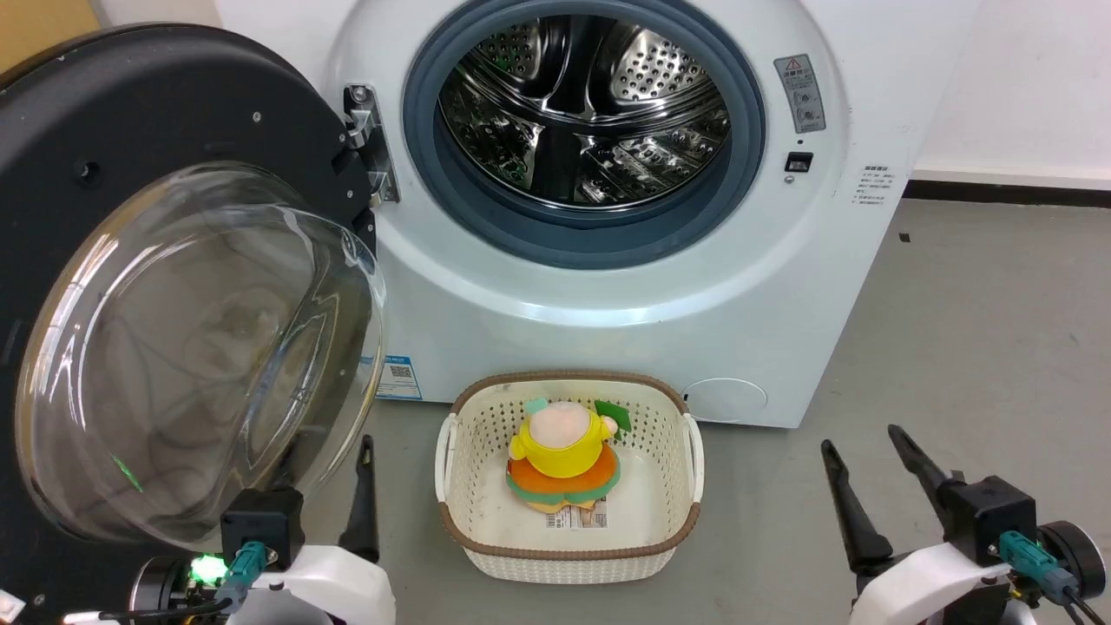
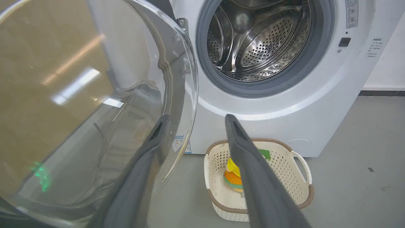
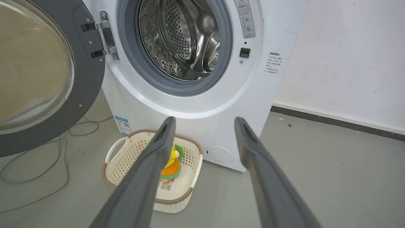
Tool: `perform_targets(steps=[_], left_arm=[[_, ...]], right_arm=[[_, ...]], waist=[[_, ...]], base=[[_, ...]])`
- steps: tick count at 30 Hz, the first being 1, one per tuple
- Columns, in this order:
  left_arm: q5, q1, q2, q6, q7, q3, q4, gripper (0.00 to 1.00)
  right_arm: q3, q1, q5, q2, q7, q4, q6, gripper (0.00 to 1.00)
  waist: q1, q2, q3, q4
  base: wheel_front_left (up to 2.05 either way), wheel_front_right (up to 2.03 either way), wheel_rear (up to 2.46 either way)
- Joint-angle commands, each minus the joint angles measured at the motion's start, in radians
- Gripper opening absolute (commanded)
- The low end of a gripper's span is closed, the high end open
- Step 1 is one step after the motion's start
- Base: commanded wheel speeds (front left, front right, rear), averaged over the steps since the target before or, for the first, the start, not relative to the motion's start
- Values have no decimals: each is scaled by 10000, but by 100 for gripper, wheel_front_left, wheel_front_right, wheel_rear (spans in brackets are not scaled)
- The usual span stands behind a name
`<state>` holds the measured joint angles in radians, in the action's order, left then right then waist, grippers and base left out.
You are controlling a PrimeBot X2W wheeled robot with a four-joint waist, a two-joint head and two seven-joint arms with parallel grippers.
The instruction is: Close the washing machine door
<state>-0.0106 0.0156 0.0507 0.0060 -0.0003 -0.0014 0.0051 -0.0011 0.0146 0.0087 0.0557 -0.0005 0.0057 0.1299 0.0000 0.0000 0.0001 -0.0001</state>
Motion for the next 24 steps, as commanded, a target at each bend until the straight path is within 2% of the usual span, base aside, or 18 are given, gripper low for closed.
perform_targets(steps=[1, 12, 24], left_arm=[[-27, 9, 0, 19, -51, -18, 9, 100], [-140, 68, -1, 94, -282, -71, 24, 100], [-248, 143, -1, 166, -532, -106, -1, 100]], right_arm=[[-15, 14, 65, -1, -49, 22, 0, 100], [-26, 85, 366, -6, -280, 92, 1, 100], [36, 164, 648, -11, -530, 128, 2, 100]], waist=[[0, 0, 2, 0], [0, 0, -5, 91], [0, 0, -57, 505]], base=[[0, 0, 0], [0, 0, 0], [0, 0, 0]])
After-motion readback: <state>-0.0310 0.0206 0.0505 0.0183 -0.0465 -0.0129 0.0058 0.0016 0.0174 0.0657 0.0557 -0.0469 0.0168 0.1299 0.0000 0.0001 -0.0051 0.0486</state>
